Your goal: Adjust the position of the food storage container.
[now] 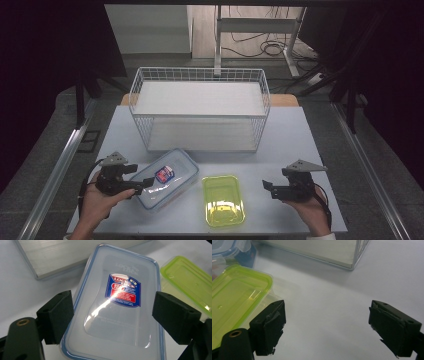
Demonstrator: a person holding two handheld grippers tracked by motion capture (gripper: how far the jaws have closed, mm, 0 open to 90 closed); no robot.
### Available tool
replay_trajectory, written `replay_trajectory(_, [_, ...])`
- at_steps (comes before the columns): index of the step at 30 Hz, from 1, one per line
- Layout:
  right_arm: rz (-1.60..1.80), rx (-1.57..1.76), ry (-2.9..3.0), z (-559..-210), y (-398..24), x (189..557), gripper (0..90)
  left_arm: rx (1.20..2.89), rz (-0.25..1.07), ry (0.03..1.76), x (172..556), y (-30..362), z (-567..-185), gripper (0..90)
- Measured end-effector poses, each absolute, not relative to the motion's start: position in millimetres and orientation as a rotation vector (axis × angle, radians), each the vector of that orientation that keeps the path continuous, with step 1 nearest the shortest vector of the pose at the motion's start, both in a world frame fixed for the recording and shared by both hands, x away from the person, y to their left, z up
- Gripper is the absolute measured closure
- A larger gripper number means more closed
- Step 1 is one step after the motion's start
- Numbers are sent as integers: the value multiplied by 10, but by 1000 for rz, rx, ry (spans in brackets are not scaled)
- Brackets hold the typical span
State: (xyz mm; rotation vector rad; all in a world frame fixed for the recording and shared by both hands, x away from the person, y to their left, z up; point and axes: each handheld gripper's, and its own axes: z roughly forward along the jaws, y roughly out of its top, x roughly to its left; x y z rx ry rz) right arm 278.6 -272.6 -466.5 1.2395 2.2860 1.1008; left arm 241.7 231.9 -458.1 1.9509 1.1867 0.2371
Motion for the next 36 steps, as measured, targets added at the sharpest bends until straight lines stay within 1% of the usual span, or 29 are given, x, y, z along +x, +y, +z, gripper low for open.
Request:
replay_trajectory(29, [1127, 1242, 2301, -4617, -2744, 2775, 163, 1939, 218, 1147, 2346, 2270, -4503, 188])
replay_trajectory(33, [1123, 1238, 2309, -4620, -2724, 2772, 165, 1941, 223, 1132, 2298, 2225, -4453, 224])
replay_trajectory(36, [1118, 1232, 2311, -4625, -2720, 2776, 166, 1955, 224, 1134, 2270, 2165, -4436, 272])
